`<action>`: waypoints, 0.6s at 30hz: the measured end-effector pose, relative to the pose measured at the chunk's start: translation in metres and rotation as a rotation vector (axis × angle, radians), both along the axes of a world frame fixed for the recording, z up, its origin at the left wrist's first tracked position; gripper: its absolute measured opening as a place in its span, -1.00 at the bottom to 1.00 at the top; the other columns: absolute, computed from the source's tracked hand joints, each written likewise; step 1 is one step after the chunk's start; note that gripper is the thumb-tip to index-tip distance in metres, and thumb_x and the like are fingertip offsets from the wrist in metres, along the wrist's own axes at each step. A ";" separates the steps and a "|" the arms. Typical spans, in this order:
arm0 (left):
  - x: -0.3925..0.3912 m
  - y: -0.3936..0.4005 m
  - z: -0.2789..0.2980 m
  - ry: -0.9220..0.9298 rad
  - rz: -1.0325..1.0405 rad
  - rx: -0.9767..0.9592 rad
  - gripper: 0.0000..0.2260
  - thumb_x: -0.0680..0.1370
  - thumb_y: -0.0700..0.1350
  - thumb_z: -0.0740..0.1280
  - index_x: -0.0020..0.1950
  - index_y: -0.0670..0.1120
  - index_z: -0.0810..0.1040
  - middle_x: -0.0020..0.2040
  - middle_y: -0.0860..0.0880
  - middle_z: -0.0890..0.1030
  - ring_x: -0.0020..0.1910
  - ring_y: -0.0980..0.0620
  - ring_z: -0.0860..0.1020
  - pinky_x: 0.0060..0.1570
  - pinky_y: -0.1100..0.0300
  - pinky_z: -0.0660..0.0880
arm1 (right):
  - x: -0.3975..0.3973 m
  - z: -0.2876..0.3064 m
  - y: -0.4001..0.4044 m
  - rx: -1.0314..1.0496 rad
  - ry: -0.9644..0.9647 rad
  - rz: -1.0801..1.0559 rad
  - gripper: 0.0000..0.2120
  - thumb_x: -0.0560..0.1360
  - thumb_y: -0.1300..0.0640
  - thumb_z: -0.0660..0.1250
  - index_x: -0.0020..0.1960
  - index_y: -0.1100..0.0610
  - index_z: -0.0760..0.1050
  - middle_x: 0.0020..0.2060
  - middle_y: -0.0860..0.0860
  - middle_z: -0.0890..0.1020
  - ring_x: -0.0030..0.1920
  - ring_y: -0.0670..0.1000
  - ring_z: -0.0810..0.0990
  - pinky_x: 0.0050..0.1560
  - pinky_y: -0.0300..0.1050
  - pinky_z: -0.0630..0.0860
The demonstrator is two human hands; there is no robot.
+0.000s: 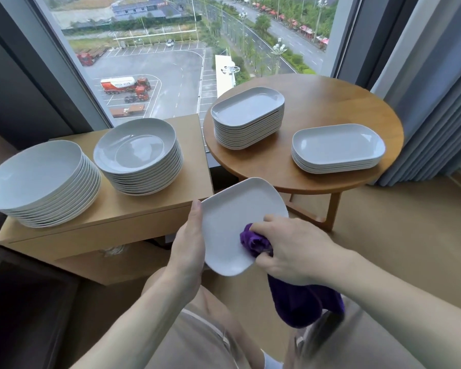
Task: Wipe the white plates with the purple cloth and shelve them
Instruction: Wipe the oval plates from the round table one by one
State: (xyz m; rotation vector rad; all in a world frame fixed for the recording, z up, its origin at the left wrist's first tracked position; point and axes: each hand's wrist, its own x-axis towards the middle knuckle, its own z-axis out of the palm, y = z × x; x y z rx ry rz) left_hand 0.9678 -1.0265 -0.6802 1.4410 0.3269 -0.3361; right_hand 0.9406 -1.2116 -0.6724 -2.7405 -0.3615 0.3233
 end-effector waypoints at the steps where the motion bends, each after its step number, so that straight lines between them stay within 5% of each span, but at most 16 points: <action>1: 0.000 0.000 0.000 -0.012 -0.008 0.009 -0.51 0.66 0.31 0.10 0.13 0.04 0.70 0.01 -0.03 0.77 -0.01 -0.03 0.74 0.05 0.04 0.59 | 0.003 0.000 -0.006 -0.015 0.019 -0.037 -0.89 0.49 -0.02 0.25 -0.13 -0.08 0.31 -0.13 -0.08 0.42 -0.13 0.08 0.49 -0.22 -0.06 0.36; 6: -0.004 -0.005 -0.003 -0.040 -0.043 0.080 -0.48 0.67 0.28 0.04 0.02 0.02 0.71 -0.08 -0.02 0.77 -0.09 0.01 0.75 -0.22 0.24 0.60 | 0.021 -0.003 -0.031 -0.126 0.064 -0.196 -0.88 0.48 -0.03 0.22 -0.18 -0.08 0.30 -0.12 -0.06 0.43 -0.12 0.12 0.50 -0.14 0.01 0.45; 10: -0.013 -0.016 -0.012 0.023 -0.053 0.054 -0.43 0.69 0.23 0.08 -0.18 0.01 0.77 -0.14 -0.03 0.77 -0.15 -0.03 0.74 -0.08 0.10 0.59 | 0.024 -0.004 -0.032 -0.147 -0.034 -0.225 -0.90 0.51 -0.05 0.22 -0.03 -0.06 0.34 -0.09 -0.05 0.40 -0.13 0.12 0.45 -0.14 -0.02 0.38; 12: -0.015 -0.020 -0.019 0.066 -0.042 0.025 -0.41 0.70 0.19 0.11 -0.36 0.08 0.76 -0.25 0.01 0.75 -0.25 0.04 0.72 -0.12 0.11 0.56 | 0.021 -0.003 -0.027 -0.151 -0.064 -0.173 -0.87 0.50 -0.05 0.21 -0.02 -0.03 0.33 -0.05 -0.03 0.41 -0.14 0.13 0.46 -0.16 -0.03 0.37; 18: -0.018 -0.021 -0.021 0.082 -0.065 0.135 -0.41 0.72 0.13 0.13 -0.38 0.01 0.73 -0.31 0.02 0.73 -0.28 0.12 0.68 -0.18 0.26 0.56 | -0.013 -0.003 0.022 0.030 -0.163 0.138 -0.76 0.49 -0.13 0.22 0.09 -0.04 0.41 -0.03 -0.08 0.42 -0.14 0.04 0.49 -0.17 -0.04 0.48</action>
